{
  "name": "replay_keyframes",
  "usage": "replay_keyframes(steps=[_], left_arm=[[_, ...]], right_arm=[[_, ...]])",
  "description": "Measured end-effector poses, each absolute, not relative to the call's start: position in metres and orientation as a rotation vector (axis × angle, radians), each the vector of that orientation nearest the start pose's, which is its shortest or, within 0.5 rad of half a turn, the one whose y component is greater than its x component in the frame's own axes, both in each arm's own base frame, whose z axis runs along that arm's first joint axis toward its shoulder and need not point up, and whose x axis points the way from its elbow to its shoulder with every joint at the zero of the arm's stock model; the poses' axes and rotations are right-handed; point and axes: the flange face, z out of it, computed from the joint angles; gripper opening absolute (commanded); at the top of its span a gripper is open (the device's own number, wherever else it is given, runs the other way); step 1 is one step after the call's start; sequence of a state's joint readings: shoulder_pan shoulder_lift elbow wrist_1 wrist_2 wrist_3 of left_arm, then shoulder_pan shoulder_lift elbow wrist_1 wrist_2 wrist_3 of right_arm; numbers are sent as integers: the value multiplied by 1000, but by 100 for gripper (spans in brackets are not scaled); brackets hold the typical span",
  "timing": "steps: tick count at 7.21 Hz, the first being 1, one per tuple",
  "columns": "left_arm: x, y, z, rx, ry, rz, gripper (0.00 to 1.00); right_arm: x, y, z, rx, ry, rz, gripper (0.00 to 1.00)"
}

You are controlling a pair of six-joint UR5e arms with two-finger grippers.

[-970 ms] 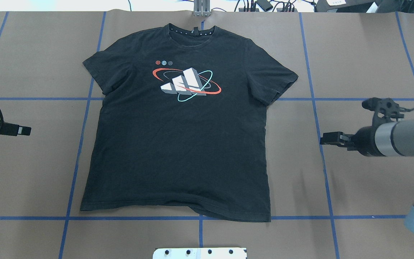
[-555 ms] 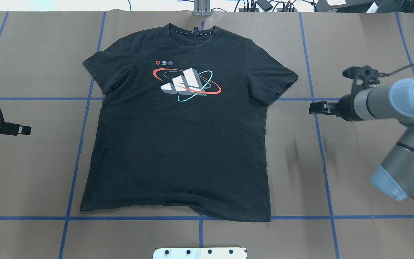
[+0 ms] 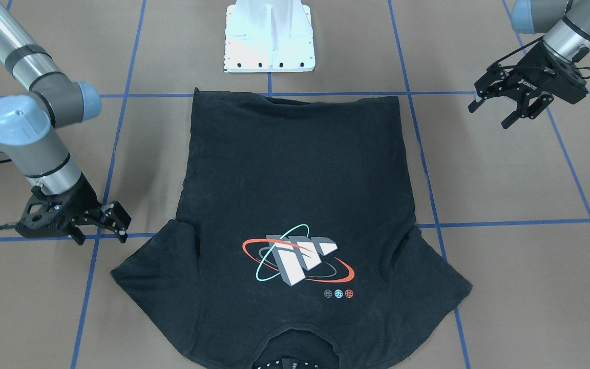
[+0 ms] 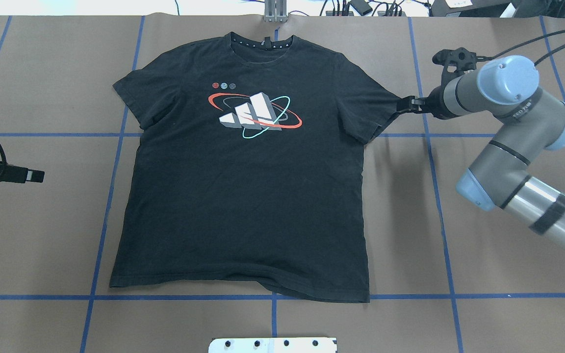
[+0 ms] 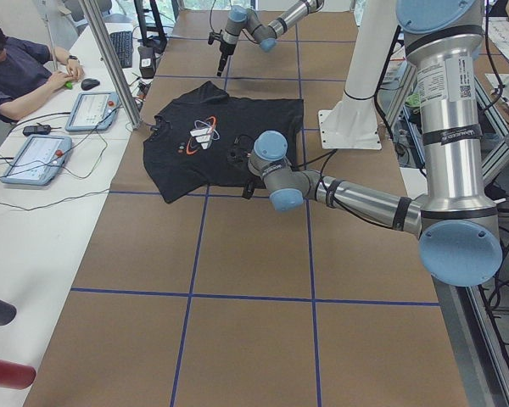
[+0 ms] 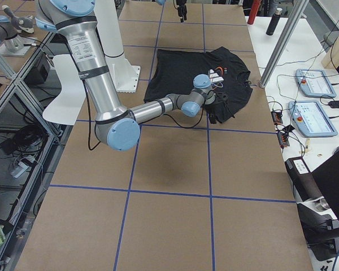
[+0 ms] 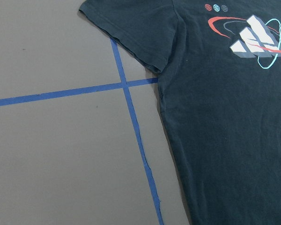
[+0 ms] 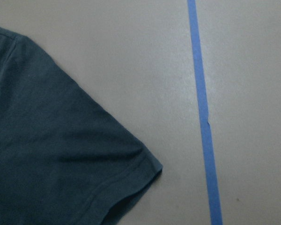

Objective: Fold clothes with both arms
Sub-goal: 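Move the right gripper toward the black shirt's sleeve nearest it, then grasp the sleeve with the right gripper and fold it toward the collar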

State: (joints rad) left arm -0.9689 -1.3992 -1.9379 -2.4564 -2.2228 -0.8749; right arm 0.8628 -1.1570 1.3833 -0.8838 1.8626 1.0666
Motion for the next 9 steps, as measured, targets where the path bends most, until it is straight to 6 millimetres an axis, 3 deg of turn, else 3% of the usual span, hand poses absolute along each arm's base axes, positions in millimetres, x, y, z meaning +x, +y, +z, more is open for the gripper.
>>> replay_keyframes(steps=[1,3,5,7,9], left_arm=[[183,-395,454,373,1128,112,100],[183,-395,455,372,1128,113,100],[184,-395,454,373,1128,113,100],[184,-396,455,372,1127,114,100],[184,-396,456,372,1127,114,100]], right_arm=[[-379,-613,446,380,-890,202,73],[-388,-629,449,384,-894,208,69],[-389,-630,461,371,-880,206,69],[-390,-630,465,368,-873,204,54],[-395,-629,463,367,-874,201,45]])
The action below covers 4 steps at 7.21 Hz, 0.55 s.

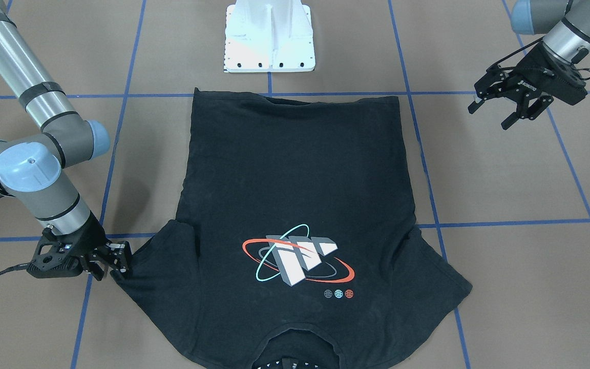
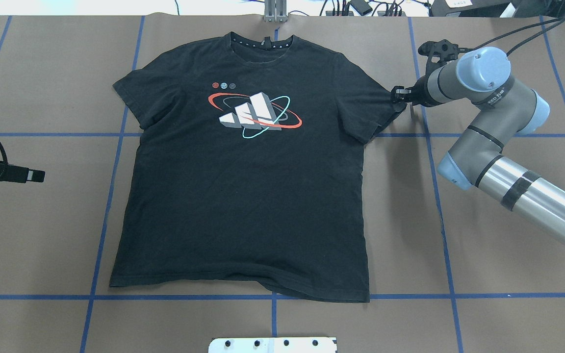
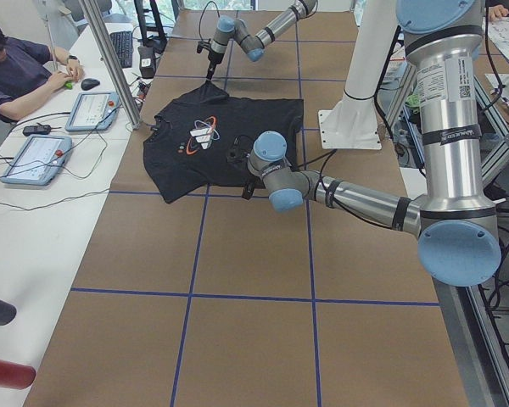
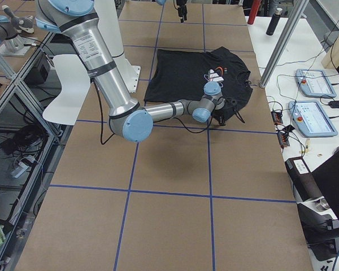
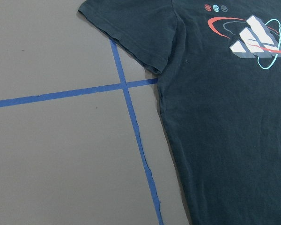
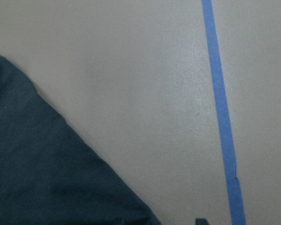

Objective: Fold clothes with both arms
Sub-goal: 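Grasp the sleeve with the right gripper and fold it toward the collar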

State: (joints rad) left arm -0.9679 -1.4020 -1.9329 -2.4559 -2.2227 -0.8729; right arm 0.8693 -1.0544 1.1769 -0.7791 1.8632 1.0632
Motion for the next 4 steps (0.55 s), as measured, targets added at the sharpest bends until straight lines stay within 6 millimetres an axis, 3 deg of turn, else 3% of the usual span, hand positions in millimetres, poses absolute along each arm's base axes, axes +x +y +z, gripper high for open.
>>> replay_keyframes(steps=[1,2,3,4], left_arm=[[184,-396,456,372,1127,114,100],[184,-396,456,372,1127,114,100],[184,-396,456,372,1126,113,100],[184,-396,456,372,1125,113,100]], right_arm=[[-397,-629,462,367,-876,198,32],[-398,-628,461,367,-876,195,10],[-399,-628,460,369,-877,194,0],[-399,-628,459,369,-879,193,0]])
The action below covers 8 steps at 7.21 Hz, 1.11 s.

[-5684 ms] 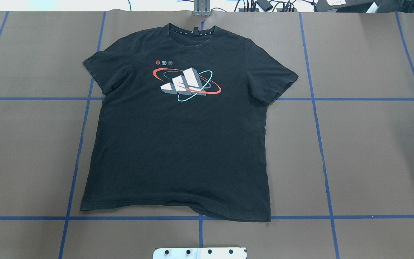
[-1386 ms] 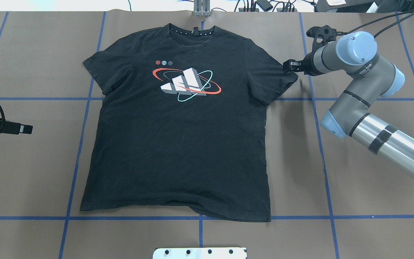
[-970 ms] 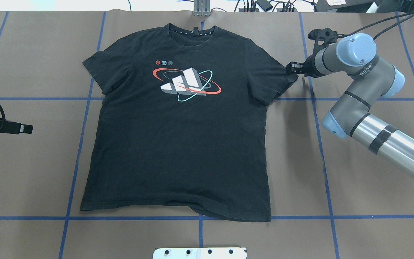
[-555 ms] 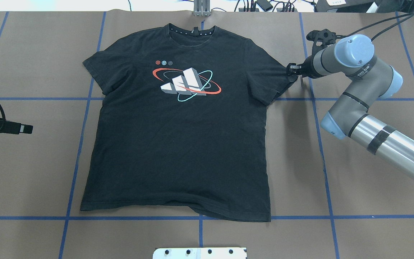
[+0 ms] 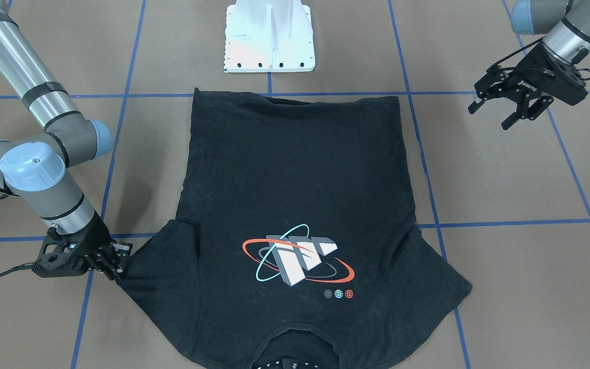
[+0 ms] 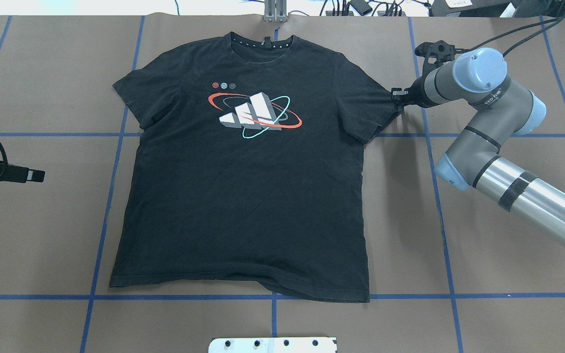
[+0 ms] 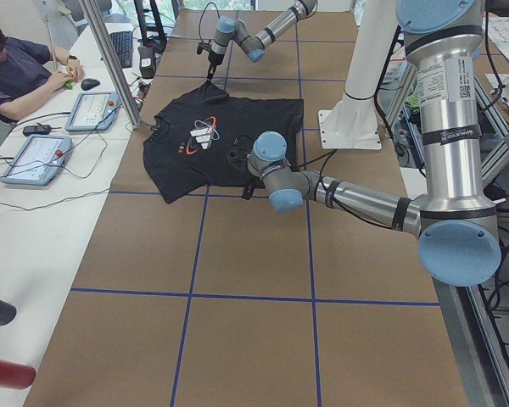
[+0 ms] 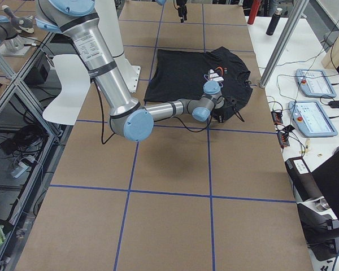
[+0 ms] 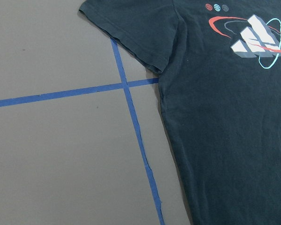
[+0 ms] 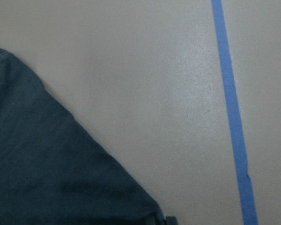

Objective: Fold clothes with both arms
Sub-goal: 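Grasp the sleeve with the right gripper and fold it toward the collar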

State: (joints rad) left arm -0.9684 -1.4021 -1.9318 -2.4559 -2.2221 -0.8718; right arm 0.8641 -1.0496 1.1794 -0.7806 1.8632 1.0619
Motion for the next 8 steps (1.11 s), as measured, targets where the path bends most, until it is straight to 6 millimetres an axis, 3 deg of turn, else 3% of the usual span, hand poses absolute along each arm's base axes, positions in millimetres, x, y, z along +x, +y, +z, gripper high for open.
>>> replay_keyframes(steps=[2,3,6,8], left_arm=[[184,-396,456,372,1126,113,100],[184,-396,456,372,1126,113,100],[184,-396,456,372,1126,114,100],[184,-396,455,373,1127,115,100]], right_arm=[[-396,-630,451,364,-881,200,0],[-397,-634,432,351,-870,210,0],[-432,-665,304,256,-770,247,0],[-475,-684,247,223,-751,306,0]])
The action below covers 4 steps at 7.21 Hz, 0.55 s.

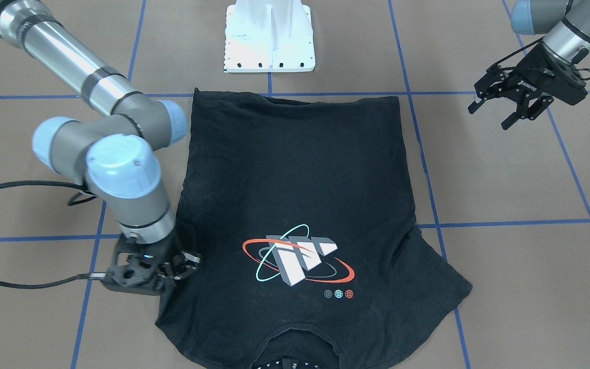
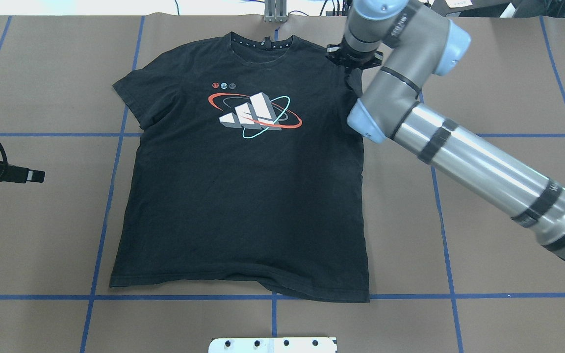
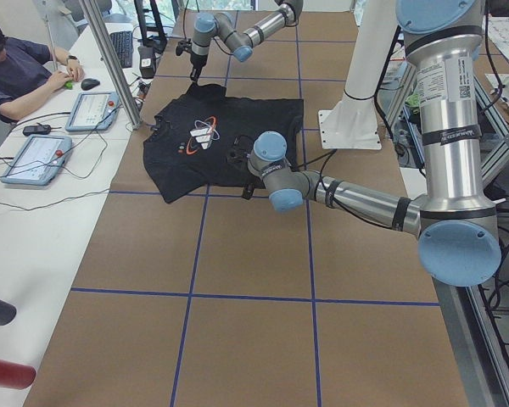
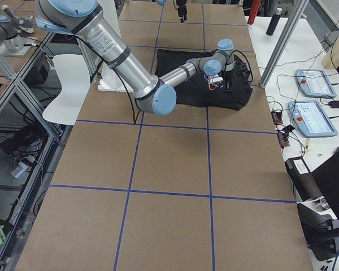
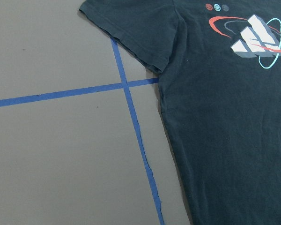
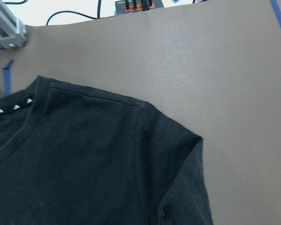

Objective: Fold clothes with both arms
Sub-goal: 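Grasp the sleeve with the right gripper and fold it toward the collar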

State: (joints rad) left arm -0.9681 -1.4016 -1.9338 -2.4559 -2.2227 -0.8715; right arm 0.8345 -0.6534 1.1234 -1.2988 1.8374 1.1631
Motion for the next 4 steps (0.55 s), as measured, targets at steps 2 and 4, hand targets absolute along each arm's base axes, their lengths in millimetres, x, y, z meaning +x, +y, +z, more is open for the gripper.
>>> replay_keyframes(steps=[2,4], left_arm=[[184,-396,456,374,1126,115,100],[184,-396,456,373,1125,117,100]], right_arm=[[-518,-678,210,234,-746,311,0],[-548,-660,198,267,-757,290,99]])
